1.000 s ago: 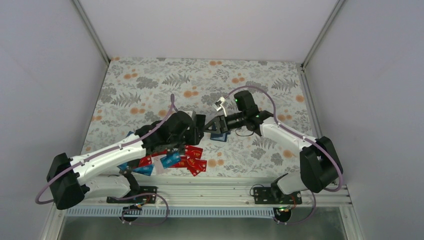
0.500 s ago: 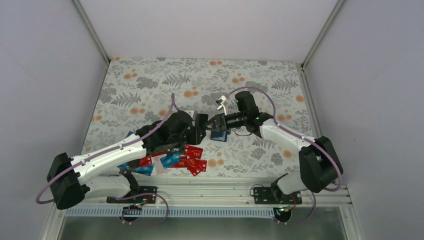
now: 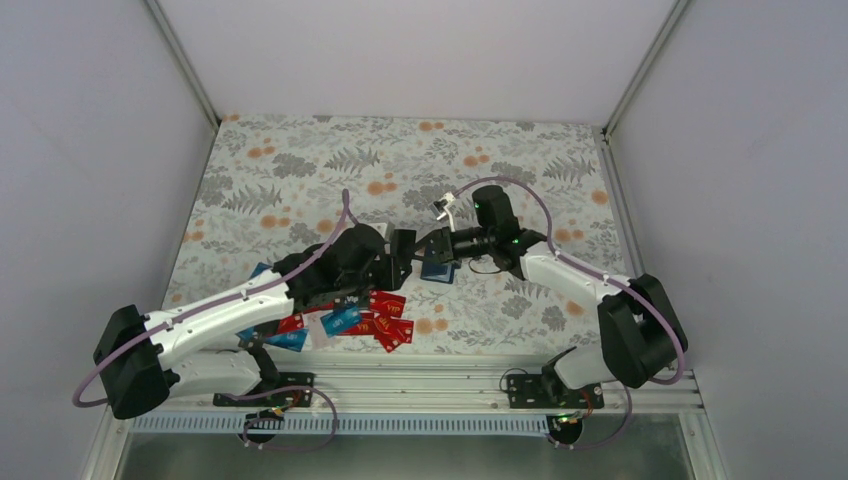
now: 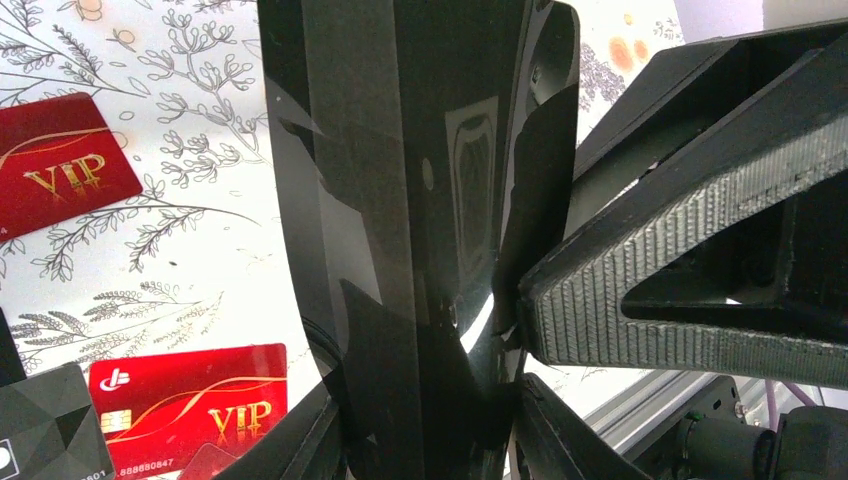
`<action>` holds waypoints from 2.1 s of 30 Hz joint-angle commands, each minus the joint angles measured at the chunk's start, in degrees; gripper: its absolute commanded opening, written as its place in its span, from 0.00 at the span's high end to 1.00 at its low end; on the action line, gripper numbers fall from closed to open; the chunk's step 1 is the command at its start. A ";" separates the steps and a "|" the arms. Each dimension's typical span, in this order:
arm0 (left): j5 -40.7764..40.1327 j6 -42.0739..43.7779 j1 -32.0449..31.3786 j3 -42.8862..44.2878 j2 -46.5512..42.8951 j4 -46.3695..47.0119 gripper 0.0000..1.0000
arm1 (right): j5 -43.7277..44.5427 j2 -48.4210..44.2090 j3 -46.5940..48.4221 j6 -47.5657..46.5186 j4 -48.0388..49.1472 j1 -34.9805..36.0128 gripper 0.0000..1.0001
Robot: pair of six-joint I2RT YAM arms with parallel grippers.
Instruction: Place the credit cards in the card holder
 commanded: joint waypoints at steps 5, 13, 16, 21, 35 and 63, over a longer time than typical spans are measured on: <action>1.24 -0.47 -0.24 -0.69 -0.35 2.87 0.63 | -0.05 -0.67 -0.55 0.84 2.26 -0.25 0.82; 1.49 -0.42 -0.38 -1.09 -0.01 3.70 0.63 | 0.09 -0.46 -0.88 0.36 2.39 -0.23 0.90; 1.14 -0.18 -0.35 -1.02 -0.02 3.66 0.62 | 0.32 -0.07 -1.04 -0.23 2.14 -0.19 0.95; 0.73 1.69 -0.39 -0.14 0.54 2.96 0.46 | 0.83 -0.07 -0.70 -2.11 0.84 -0.49 0.96; 9.58 12.36 7.49 0.11 -9.71 6.81 0.09 | -8.13 -4.45 2.44 -16.94 -8.11 -8.40 0.96; 47.46 17.29 22.95 -4.49 -8.24 31.25 0.50 | -15.66 -9.79 7.21 -11.59 0.53 -6.95 0.96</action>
